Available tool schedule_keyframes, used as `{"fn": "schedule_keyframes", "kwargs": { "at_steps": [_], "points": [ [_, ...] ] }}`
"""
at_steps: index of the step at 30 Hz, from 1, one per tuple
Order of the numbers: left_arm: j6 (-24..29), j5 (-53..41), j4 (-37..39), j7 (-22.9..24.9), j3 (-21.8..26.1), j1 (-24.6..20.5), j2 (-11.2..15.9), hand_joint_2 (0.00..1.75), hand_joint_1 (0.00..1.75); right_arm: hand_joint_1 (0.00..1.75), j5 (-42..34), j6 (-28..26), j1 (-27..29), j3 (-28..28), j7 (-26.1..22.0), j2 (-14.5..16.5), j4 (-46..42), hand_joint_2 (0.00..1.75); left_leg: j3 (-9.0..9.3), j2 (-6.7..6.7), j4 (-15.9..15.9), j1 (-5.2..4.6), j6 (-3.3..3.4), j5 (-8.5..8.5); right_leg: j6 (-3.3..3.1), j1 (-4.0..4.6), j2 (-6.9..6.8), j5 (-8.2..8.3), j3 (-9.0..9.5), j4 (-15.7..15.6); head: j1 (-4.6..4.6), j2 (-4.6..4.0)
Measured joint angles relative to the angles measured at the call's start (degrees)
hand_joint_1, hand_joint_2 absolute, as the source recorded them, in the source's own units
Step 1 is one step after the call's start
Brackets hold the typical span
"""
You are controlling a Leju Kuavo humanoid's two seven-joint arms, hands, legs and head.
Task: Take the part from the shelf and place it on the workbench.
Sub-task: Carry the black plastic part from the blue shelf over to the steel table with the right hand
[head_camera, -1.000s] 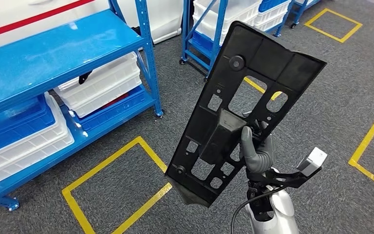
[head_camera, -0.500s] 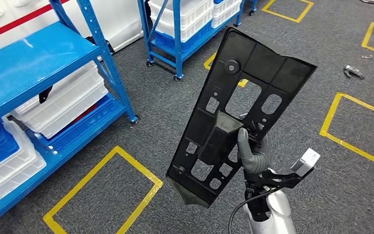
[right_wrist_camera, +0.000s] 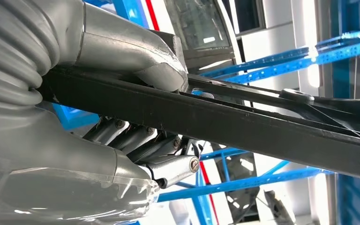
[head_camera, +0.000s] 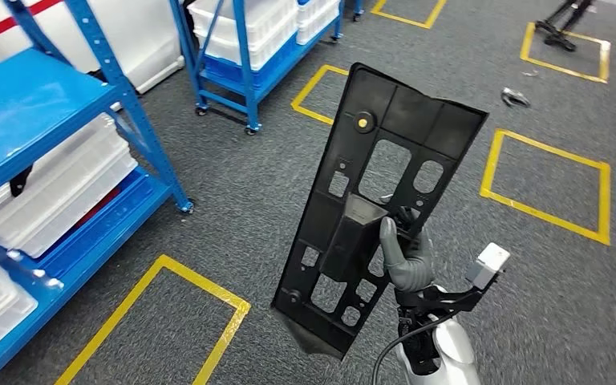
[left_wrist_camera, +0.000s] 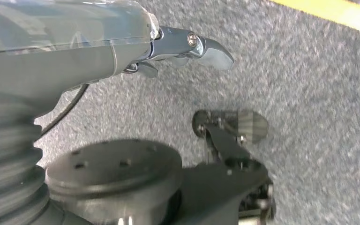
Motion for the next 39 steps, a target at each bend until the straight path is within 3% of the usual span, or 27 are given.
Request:
{"fn": "schedule_keyframes", "kwargs": {
  "at_steps": [1,2,4,6,7,9,11,13,15,16,18,20,22,24,26,28,29,31,32,33,35,36,38,39],
  "points": [
    [0.4,0.4,0.0,0.0,0.2,0.0,0.2,1.75,0.0,1.75,-0.5,0.1,-0.4,0.6,-0.1,0.0,1.0,1.75,-0.04,0.76,0.0,-0.07,0.0,-0.01,-0.04,-0.02,-0.18,0.41,0.15,0.2,-0.01,0.0],
    [0.6,0.6,0.0,0.0,0.4,-0.1,0.4,1.75,0.0,1.75,-0.9,0.1,-0.9,1.1,-0.2,0.0,2.0,1.75,-0.04,1.48,0.0,-0.14,-0.02,-0.02,-0.17,0.01,-0.48,1.73,1.45,-1.8,0.0,0.0],
    [0.8,0.8,0.0,0.0,0.7,-0.2,0.5,1.75,0.0,1.75,-1.3,0.2,-2.0,2.0,-0.5,0.0,3.9,1.75,0.06,2.65,0.0,-0.34,-0.17,-0.1,-0.8,0.41,-2.5,4.65,5.92,-9.4,-0.01,0.0],
    [0.8,0.7,0.0,0.0,0.9,-0.3,0.6,1.75,0.0,1.75,-1.4,0.2,-3.1,2.9,-1.3,0.0,5.2,1.75,0.16,3.61,0.0,-0.58,-0.56,-0.22,-1.59,1.1,-4.29,5.66,8.57,-14.5,-0.02,0.0],
    [0.8,0.6,0.0,-0.2,0.9,-0.3,0.6,1.75,0.0,1.75,-1.2,-0.1,-3.4,3.3,-1.7,0.0,5.7,1.75,0.24,4.07,0.0,-0.64,-0.81,-0.26,-1.85,1.41,-4.45,5.44,8.7,-15.0,-0.03,0.0],
    [0.7,0.4,0.0,-0.8,0.9,-0.3,0.6,1.75,0.0,1.75,-0.5,-1.5,-3.6,3.7,-2.5,0.0,6.5,1.75,0.54,4.72,-0.1,-0.59,-1.42,-0.51,-2.3,1.27,-3.13,5.77,8.8,-15.5,-0.06,0.0],
    [0.5,0.0,0.0,-1.6,0.9,-0.4,0.7,1.75,0.0,1.75,0.5,-3.1,-3.4,3.9,-3.1,0.1,6.8,1.75,-0.03,2.76,1.9,-0.42,-1.98,-2.17,-2.9,0.79,-1.93,6.19,9.11,-16.1,-0.08,0.0],
    [0.5,-0.2,0.0,-1.9,0.9,-0.3,0.8,1.75,0.0,1.75,1.1,-3.9,-3.1,4.1,-3.4,0.2,6.8,1.75,-2.77,-0.16,8.2,-0.21,-2.34,-5.7,-3.3,0.55,-0.64,6.43,9.15,-16.3,-0.12,0.0],
    [0.7,-0.3,0.0,-1.8,0.9,-0.1,0.9,1.75,0.0,1.75,1.3,-4.2,-2.5,4.2,-3.4,0.3,6.8,1.75,-5.96,-1.0,14.9,-0.06,-2.63,-8.01,-3.38,0.55,0.91,6.47,9.07,-16.2,-0.15,0.0],
    [0.8,-0.3,0.0,-1.7,0.9,0.0,1.0,1.75,0.0,1.75,1.4,-4.2,-2.2,4.2,-3.4,0.3,6.8,1.75,-6.55,-1.09,15.9,0.06,-2.76,-7.59,-3.36,0.53,1.76,6.45,9.04,-16.0,-0.15,0.0],
    [1.0,-0.4,0.0,-1.6,0.9,0.0,1.1,1.75,0.0,1.75,1.5,-4.3,-1.8,4.1,-3.4,0.3,6.8,1.75,-4.81,-1.56,11.5,0.43,-2.94,-3.95,-3.13,0.39,3.41,6.3,9.03,-15.6,-0.15,-0.01],
    [1.2,-0.6,0.0,-1.4,0.9,0.0,1.2,1.75,0.0,1.75,1.7,-4.4,-1.8,4.1,-3.5,0.3,6.8,1.75,-1.78,-4.18,4.3,0.95,-3.01,-0.91,-2.6,0.28,4.85,6.0,8.71,-14.9,-0.14,-0.01],
    [1.4,-0.9,0.0,-1.2,0.9,0.0,1.2,1.75,0.0,1.75,2.3,-4.8,-1.8,4.1,-3.9,0.4,6.8,1.75,-0.54,-6.19,1.2,1.09,-2.7,-0.47,-1.83,0.17,6.07,6.01,8.07,-14.5,-0.12,-0.01],
    [1.5,-1.5,0.0,-1.0,0.8,-0.1,1.3,1.75,0.0,1.75,3.3,-6.0,-1.6,4.1,-4.4,0.4,6.7,1.75,-0.49,-5.4,0.9,0.9,-1.92,-0.35,-1.05,0.0,7.22,6.18,7.65,-14.4,-0.1,0.0],
    [1.5,-2.1,0.0,-0.9,0.5,-0.2,1.5,1.75,0.0,1.75,4.4,-7.6,-1.2,4.0,-4.8,0.4,6.5,1.75,-0.18,-4.02,0.2,0.91,-0.99,0.02,-0.55,0.19,5.58,4.96,6.84,-11.9,0.1,0.0],
    [1.4,-2.6,0.0,-0.9,0.1,-0.2,1.6,1.75,0.0,1.75,5.1,-8.6,-1.0,4.0,-5.1,0.5,6.1,1.75,0.08,-2.51,-0.2,0.75,-0.38,0.19,-0.26,0.43,1.99,1.61,4.47,-5.9,0.51,0.0],
    [1.4,-2.7,0.0,-0.9,-0.1,-0.1,1.7,1.75,0.0,1.75,5.4,-9.0,-0.9,4.0,-5.2,0.5,5.9,1.75,0.1,-1.72,-0.3,0.61,-0.23,0.17,-0.13,0.42,0.83,-0.24,2.97,-2.6,0.7,0.0],
    [1.3,-2.8,0.0,-0.9,-0.2,0.1,1.8,1.75,0.0,1.75,5.5,-9.2,-0.6,4.0,-5.3,0.5,5.7,1.75,0.1,-0.12,-0.3,0.46,-0.18,0.05,0.01,0.35,-0.01,-1.88,1.18,1.3,0.72,0.0],
    [1.3,-2.8,0.0,-1.0,-0.3,0.1,1.9,1.75,0.0,1.75,5.6,-9.3,-0.5,4.0,-5.3,0.5,5.7,1.75,0.15,0.62,-0.3,0.45,-0.21,-0.03,-0.01,0.33,-0.22,-1.12,1.58,0.6,0.72,0.0],
    [1.3,-2.8,0.0,-1.0,-0.3,0.0,2.0,1.75,0.0,1.75,5.6,-9.3,-0.3,3.9,-5.2,0.5,5.7,1.75,0.25,1.3,-0.3,0.45,-0.29,-0.14,-0.11,0.33,-0.58,0.54,2.97,-2.1,0.72,0.0],
    [1.3,-2.8,0.0,-1.1,-0.4,-0.1,2.0,1.75,0.0,1.75,5.6,-9.3,-0.3,3.9,-5.3,0.5,5.5,1.75,0.58,2.44,-0.3,0.33,-0.63,-0.41,-0.52,0.63,-2.37,4.04,6.95,-9.7,0.73,0.0],
    [1.4,-2.8,0.0,-1.2,-0.4,-0.1,2.0,1.75,0.0,1.75,5.6,-9.3,-0.4,3.9,-5.3,0.6,5.4,1.75,0.67,2.97,-0.2,0.18,-0.9,-0.57,-0.84,0.91,-3.27,4.9,8.4,-12.7,0.7,0.0],
    [1.5,-2.8,0.0,-1.3,-0.5,-0.1,2.1,1.75,0.0,1.75,5.6,-9.3,-0.5,3.9,-5.3,0.7,5.3,1.75,0.79,4.07,-0.2,-0.1,-1.48,-0.81,-1.4,1.42,-3.79,4.93,9.24,-15.0,0.67,0.0],
    [1.5,-2.8,0.0,-1.3,-0.5,-0.2,2.1,1.75,0.0,1.75,5.6,-9.3,-0.5,3.9,-5.3,0.7,5.3,1.75,0.87,4.68,-0.2,-0.17,-1.77,-0.9,-1.74,1.4,-3.22,4.95,9.16,-15.3,0.65,0.0]
  ]
}}
